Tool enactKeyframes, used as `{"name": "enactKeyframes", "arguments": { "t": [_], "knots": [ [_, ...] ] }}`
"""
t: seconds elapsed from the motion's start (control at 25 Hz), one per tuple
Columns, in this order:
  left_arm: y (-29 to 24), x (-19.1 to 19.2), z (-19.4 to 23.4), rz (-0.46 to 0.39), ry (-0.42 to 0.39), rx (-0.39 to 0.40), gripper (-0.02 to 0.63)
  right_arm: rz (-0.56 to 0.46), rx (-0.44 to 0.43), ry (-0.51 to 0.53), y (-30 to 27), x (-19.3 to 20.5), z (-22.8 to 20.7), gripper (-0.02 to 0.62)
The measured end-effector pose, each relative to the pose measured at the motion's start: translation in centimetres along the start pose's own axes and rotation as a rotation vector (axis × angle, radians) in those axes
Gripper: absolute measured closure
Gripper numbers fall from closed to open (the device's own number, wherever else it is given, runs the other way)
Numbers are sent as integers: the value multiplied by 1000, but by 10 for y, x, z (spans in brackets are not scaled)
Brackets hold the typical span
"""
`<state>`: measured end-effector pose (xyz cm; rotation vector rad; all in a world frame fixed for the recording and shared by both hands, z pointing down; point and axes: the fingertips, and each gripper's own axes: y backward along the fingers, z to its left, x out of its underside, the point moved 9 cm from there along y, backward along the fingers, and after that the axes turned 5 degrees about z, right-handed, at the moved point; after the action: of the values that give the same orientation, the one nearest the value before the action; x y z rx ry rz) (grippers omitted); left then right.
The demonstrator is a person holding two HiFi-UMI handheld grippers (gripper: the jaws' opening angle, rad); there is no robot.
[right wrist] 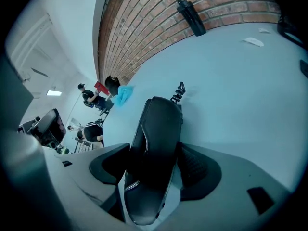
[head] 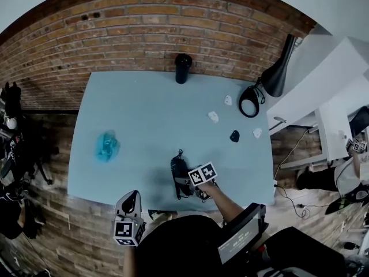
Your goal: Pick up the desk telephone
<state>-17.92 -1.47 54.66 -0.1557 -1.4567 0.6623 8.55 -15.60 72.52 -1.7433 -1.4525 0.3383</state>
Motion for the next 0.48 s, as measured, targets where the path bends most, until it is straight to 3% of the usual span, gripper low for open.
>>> {"name": "enactKeyframes", "arguments": {
  "t": [0.48],
  "knots": [
    [-14,-28,22,-62,-45,47,580,-54,28,-167,-1,8,2,305]
  ]
}}
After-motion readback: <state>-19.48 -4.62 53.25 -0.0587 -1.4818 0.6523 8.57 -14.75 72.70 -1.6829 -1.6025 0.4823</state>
